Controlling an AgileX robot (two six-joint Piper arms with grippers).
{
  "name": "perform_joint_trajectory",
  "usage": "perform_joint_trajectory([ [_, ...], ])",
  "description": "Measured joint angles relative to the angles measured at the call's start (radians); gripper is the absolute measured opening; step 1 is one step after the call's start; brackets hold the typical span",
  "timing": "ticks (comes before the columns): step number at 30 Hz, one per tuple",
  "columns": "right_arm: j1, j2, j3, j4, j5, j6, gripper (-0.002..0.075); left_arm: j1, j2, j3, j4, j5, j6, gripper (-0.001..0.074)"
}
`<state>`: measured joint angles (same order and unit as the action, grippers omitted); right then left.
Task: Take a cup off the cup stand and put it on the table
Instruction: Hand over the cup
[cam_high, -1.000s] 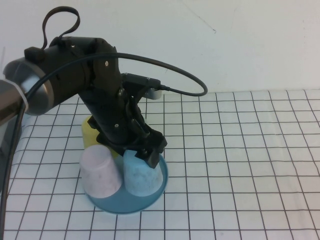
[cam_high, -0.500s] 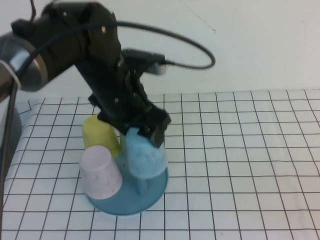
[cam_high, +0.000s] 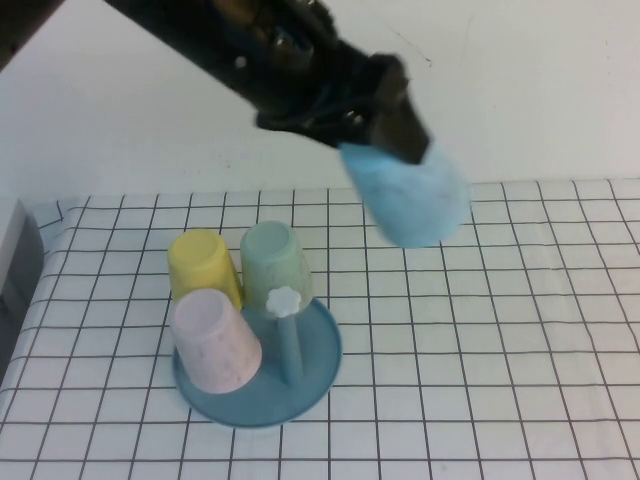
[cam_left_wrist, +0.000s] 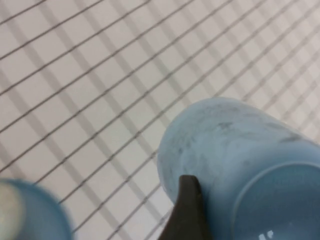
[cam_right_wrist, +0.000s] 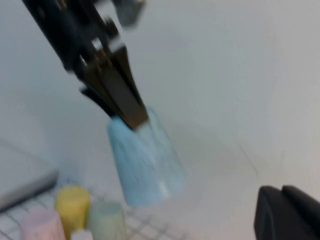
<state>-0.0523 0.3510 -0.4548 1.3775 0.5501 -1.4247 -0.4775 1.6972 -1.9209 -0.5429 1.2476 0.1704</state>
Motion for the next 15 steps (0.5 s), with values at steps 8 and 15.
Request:
perform_joint_trajectory([
  [8,0.000,-0.005,-0.008,0.293,0.134,-0.251,0.0130,0.000,-0.004,-0.002,-0.600,0.000,0.263,0.0530],
  [15,0.000,-0.005,-0.008,0.302,0.134,-0.155,0.0482,-0.017,0.002,-0.006,-0.759,-0.004,0.315,0.0530],
])
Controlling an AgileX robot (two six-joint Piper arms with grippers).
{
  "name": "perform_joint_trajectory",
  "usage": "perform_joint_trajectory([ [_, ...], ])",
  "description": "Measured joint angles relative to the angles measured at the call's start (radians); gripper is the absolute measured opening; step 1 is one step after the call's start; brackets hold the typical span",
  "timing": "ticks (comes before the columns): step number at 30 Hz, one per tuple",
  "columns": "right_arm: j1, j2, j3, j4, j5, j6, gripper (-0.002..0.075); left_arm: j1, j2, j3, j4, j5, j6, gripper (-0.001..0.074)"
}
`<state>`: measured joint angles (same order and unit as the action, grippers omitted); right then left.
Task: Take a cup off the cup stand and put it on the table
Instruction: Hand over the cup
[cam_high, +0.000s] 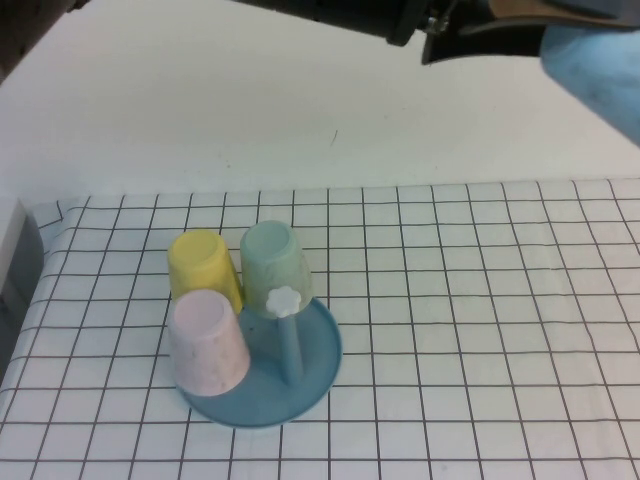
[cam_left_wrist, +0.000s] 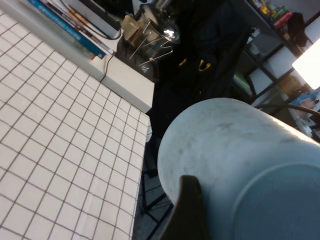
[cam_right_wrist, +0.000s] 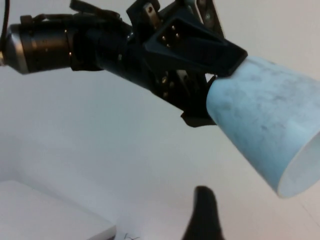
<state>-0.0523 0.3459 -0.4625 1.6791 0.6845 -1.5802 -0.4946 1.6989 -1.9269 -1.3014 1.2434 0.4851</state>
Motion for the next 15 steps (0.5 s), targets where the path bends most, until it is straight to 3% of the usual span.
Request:
perform_joint_trajectory([
  [3,0.000,0.000,0.000,0.001,-0.006,0.059,0.0506,-0.038,0.000,0.000,-0.014,-0.004,0.007,0.0530],
  [8,0.000,0.000,0.000,0.005,-0.039,0.118,0.0477,-0.123,0.001,0.000,-0.018,-0.004,0.051,0.0530],
  [11,0.000,0.000,0.000,0.005,-0.041,0.140,0.0416,-0.147,0.001,0.000,-0.022,-0.004,0.062,0.0530],
  [15,0.000,0.000,-0.009,0.007,-0.041,0.147,0.0270,-0.163,0.003,0.000,-0.022,-0.009,0.070,0.0530],
])
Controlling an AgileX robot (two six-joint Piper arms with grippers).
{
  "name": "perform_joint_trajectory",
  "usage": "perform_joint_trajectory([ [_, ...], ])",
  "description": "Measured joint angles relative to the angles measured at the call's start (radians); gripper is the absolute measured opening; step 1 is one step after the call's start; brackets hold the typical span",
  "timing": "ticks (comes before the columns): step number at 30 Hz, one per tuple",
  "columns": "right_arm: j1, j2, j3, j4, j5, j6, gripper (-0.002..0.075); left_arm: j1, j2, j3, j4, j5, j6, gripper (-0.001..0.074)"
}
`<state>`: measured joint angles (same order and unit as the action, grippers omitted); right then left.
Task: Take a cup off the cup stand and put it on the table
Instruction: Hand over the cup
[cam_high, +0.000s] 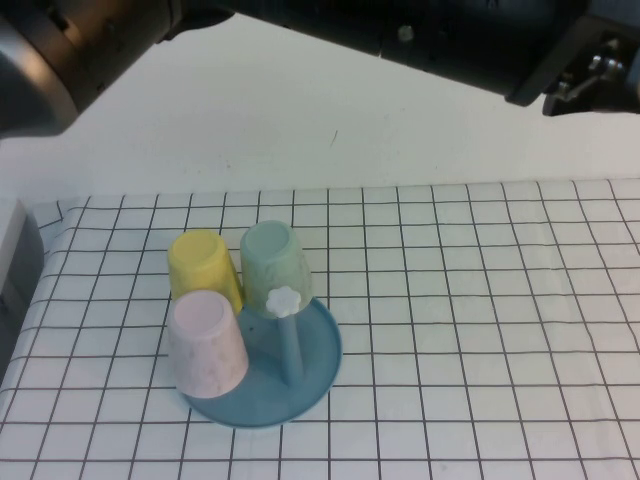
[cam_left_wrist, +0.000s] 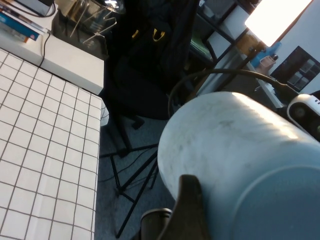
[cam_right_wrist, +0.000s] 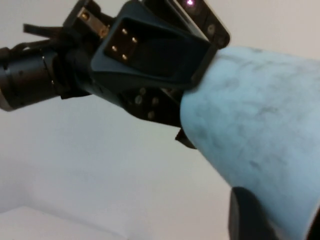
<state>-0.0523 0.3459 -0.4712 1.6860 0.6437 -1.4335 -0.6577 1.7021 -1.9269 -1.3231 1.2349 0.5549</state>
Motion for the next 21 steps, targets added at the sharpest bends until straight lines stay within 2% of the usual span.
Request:
perform_joint_trajectory([
  [4,0.000,0.000,-0.018,-0.007,0.030,-0.025,0.0100,-0.004,0.004,-0.001,-0.024,-0.010,0.004,0.0530],
  [6,0.000,0.000,-0.022,-0.013,0.050,-0.039,0.0062,-0.009,0.005,-0.001,-0.034,-0.014,0.016,0.0530],
  [10,0.000,0.000,-0.022,-0.017,0.061,-0.064,0.0047,-0.010,0.005,-0.001,-0.037,-0.016,0.027,0.0536],
  [13,0.000,0.000,-0.026,-0.006,0.042,-0.058,0.0026,-0.010,0.005,-0.001,-0.022,-0.009,0.044,0.0639],
  [16,0.000,0.000,-0.027,-0.006,0.008,-0.058,0.0022,-0.010,0.005,-0.001,-0.022,-0.004,0.057,0.0677],
  [19,0.000,0.000,-0.027,-0.002,-0.060,-0.056,0.0022,0.006,0.005,-0.004,-0.009,0.002,0.061,0.0678],
  [21,0.000,0.000,-0.027,0.000,-0.108,-0.047,0.0022,0.026,0.003,-0.016,0.042,0.005,0.056,0.0636],
])
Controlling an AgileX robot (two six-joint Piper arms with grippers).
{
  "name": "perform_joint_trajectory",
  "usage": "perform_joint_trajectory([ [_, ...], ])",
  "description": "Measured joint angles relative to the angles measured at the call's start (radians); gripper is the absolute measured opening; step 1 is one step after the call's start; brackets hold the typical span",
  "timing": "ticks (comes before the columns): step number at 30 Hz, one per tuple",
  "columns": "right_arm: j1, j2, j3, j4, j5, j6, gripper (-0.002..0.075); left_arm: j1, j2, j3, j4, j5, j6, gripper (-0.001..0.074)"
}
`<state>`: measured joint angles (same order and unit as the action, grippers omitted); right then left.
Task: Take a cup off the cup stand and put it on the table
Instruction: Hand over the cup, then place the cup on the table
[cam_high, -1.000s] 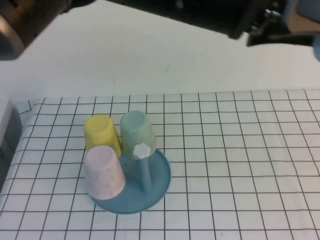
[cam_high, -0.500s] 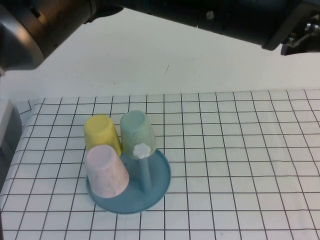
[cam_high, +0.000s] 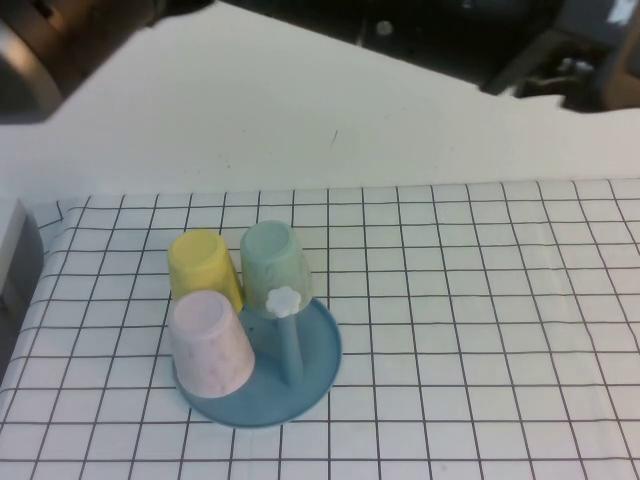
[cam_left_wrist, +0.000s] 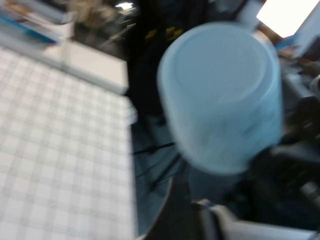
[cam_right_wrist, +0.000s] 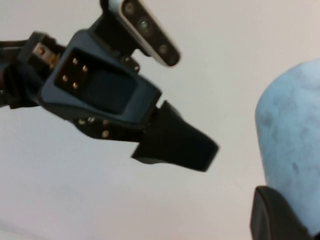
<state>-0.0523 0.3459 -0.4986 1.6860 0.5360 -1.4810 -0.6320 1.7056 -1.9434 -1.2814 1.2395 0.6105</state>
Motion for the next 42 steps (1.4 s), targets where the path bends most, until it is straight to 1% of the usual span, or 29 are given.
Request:
perform_joint_trajectory([
  [1,0.000,0.008,0.000,-0.008,-0.012,0.014,0.0022,0.011,-0.004,-0.007,0.053,0.000,-0.021,0.0593],
  [3,0.000,0.038,-0.011,-0.070,-0.012,0.073,0.0022,0.024,-0.015,-0.019,0.180,0.000,-0.084,0.0471],
  [5,0.000,0.100,-0.041,-0.210,0.020,0.175,0.0022,0.026,-0.028,-0.026,0.351,0.002,-0.162,0.0283],
  [7,0.000,0.189,-0.094,-0.365,0.076,0.283,0.0021,0.024,-0.036,-0.026,0.504,0.008,-0.213,0.0133],
  [8,0.000,0.240,-0.131,-0.450,0.113,0.332,0.0021,0.022,-0.039,-0.026,0.582,0.011,-0.232,0.0087],
  [10,0.000,0.335,-0.207,-0.606,0.188,0.404,0.0021,0.015,-0.039,-0.024,0.738,0.012,-0.272,0.0036],
  [13,0.000,0.485,-0.341,-0.778,0.270,0.488,0.0021,0.007,-0.044,0.004,0.906,0.012,-0.317,0.0011],
  [15,0.000,0.593,-0.421,-0.873,0.325,0.541,0.0021,0.005,-0.057,0.045,0.972,0.012,-0.329,0.0006],
  [20,0.000,0.863,-0.616,-1.064,0.483,0.616,0.0021,0.005,-0.133,0.196,1.015,0.012,-0.335,0.0001],
  [23,0.018,1.010,-0.714,-1.152,0.536,0.664,0.0020,0.005,-0.195,0.310,1.009,0.010,-0.335,0.0001],
  [27,0.109,1.195,-0.824,-1.341,0.570,0.749,0.0020,0.005,-0.285,0.474,0.995,-0.051,-0.335,0.0001],
  [29,0.177,1.277,-0.867,-1.439,0.577,0.790,0.0020,0.005,-0.330,0.553,0.985,-0.090,-0.335,0.0001],
  [32,0.260,1.373,-0.912,-1.522,0.579,0.826,0.0020,0.005,-0.386,0.647,0.962,-0.132,-0.337,0.0001],
  [35,0.314,1.459,-0.953,-1.553,0.586,0.835,0.0020,0.005,-0.431,0.731,0.919,-0.161,-0.337,0.0001],
  [42,0.326,1.623,-1.050,-1.603,0.661,0.841,0.0020,0.005,-0.494,0.874,0.833,-0.238,-0.337,0.0001],
])
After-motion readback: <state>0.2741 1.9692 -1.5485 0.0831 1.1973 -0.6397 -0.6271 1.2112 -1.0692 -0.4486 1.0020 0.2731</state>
